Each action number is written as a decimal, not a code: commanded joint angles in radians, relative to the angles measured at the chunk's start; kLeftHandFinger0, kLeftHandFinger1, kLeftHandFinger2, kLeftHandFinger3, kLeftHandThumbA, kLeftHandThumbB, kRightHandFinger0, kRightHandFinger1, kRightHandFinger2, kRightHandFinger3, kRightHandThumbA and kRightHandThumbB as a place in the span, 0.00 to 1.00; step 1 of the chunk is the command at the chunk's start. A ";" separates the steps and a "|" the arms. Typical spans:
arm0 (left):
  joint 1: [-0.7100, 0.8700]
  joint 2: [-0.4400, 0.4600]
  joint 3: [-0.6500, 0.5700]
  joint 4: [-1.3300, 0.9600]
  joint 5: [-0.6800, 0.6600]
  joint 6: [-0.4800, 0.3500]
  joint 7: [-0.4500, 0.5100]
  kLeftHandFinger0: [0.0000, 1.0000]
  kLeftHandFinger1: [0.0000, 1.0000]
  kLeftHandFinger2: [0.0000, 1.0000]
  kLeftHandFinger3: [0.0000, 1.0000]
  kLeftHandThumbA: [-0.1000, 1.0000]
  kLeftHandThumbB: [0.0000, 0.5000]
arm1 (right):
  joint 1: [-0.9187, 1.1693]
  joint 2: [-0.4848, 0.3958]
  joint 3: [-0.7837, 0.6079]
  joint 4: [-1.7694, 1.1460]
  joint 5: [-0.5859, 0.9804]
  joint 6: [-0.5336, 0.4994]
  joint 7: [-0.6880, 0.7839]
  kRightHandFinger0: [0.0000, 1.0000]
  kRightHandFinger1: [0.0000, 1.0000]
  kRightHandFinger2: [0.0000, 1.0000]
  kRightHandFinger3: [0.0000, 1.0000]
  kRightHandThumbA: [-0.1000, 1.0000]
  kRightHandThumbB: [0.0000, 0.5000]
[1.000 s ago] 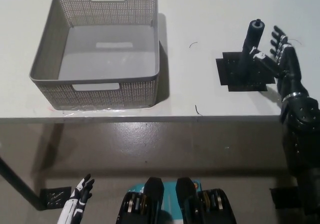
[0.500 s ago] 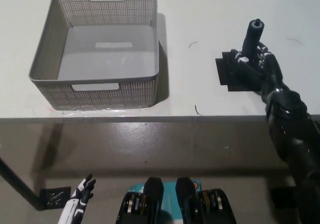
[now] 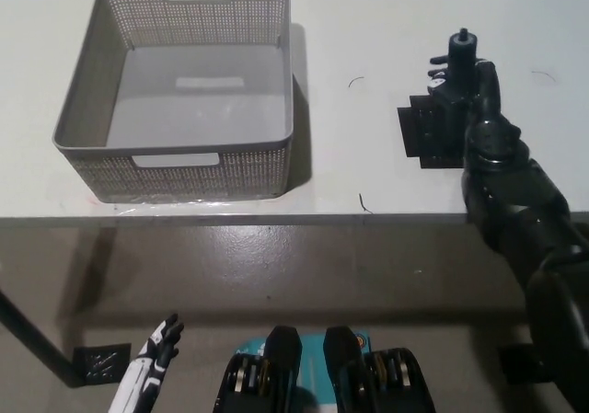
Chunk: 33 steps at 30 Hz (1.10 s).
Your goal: Use the right hand to pick up a electric screw driver and put it into a container on the left side
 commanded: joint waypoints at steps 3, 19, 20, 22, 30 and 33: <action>-0.011 0.025 0.000 -0.041 0.005 0.009 -0.011 1.00 1.00 1.00 1.00 1.00 0.49 | -0.096 -0.011 0.029 -0.022 -0.032 -0.066 -0.129 0.00 0.12 0.59 0.67 0.00 0.28; -0.014 0.018 0.005 -0.024 0.009 0.007 0.001 1.00 1.00 1.00 1.00 1.00 0.44 | -0.186 0.031 0.067 -0.108 -0.052 -0.112 -0.191 0.09 0.07 0.53 0.61 0.00 0.27; -0.013 0.018 0.006 -0.022 0.012 0.005 0.003 1.00 1.00 1.00 1.00 1.00 0.44 | -0.194 0.037 0.070 -0.126 -0.050 -0.113 -0.174 0.02 0.08 0.57 0.64 0.00 0.26; -0.012 0.020 0.005 -0.021 0.013 -0.001 0.003 1.00 1.00 1.00 1.00 1.00 0.41 | -0.208 0.051 0.076 -0.155 -0.054 -0.109 -0.166 0.00 0.12 0.65 0.69 0.00 0.27; -0.006 0.018 0.007 -0.023 0.009 0.001 0.003 1.00 1.00 1.00 1.00 1.00 0.43 | -0.244 0.116 0.092 -0.238 -0.060 -0.089 -0.167 0.00 0.12 0.62 0.67 0.00 0.25; 0.001 0.018 0.004 -0.020 0.002 0.000 -0.005 1.00 1.00 1.00 1.00 1.00 0.44 | -0.260 0.152 0.104 -0.280 -0.069 -0.059 -0.166 0.00 0.15 0.66 0.73 0.00 0.26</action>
